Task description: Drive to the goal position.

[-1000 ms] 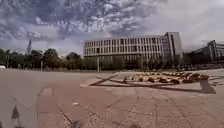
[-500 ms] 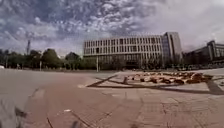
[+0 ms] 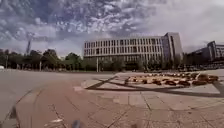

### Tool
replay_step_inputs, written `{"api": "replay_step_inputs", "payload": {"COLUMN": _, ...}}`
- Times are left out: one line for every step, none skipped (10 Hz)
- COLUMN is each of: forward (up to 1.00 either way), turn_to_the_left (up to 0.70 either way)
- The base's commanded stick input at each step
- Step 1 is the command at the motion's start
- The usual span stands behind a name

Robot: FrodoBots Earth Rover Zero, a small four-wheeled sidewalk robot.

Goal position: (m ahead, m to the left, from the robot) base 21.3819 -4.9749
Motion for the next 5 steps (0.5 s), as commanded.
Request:
{"api": "replay_step_inputs", "payload": {"forward": 0.7, "turn_to_the_left": 0.0}}
{"api": "replay_step_inputs", "payload": {"forward": 0.7, "turn_to_the_left": 0.0}}
{"api": "replay_step_inputs", "payload": {"forward": 0.7, "turn_to_the_left": 0.0}}
{"api": "replay_step_inputs", "payload": {"forward": 0.7, "turn_to_the_left": 0.0}}
{"api": "replay_step_inputs", "payload": {"forward": 0.7, "turn_to_the_left": 0.0}}
